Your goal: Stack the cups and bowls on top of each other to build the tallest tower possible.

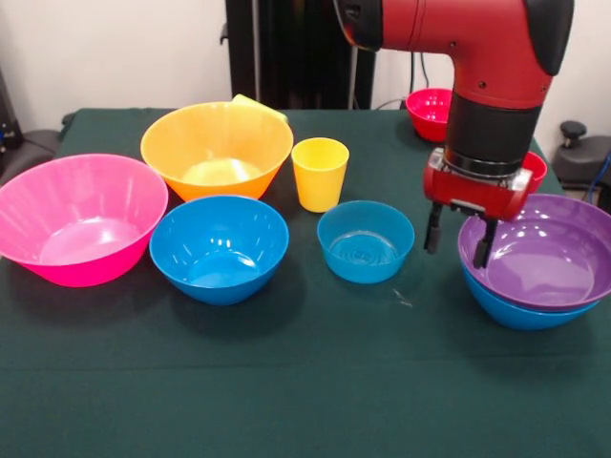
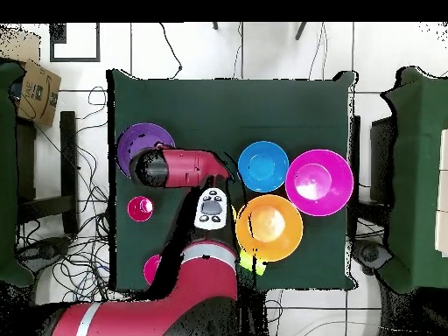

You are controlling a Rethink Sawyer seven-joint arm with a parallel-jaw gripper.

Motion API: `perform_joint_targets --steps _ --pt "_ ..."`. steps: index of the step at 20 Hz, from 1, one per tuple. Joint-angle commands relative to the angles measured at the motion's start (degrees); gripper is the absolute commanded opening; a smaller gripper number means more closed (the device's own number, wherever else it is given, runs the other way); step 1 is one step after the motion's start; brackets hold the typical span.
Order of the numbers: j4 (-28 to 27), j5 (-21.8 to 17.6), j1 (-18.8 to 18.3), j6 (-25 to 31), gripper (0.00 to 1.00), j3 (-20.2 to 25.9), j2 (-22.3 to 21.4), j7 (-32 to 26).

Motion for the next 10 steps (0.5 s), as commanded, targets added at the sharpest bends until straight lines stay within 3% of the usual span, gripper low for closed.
perform_joint_targets --steps 1,10 --pt "3.47 -4.96 -1.48 -1.7 1.0 9.26 2.26 -3.53" --pt "3.49 -5.93 -2.91 -3.43 1.0 11.51 3.17 -3.45"
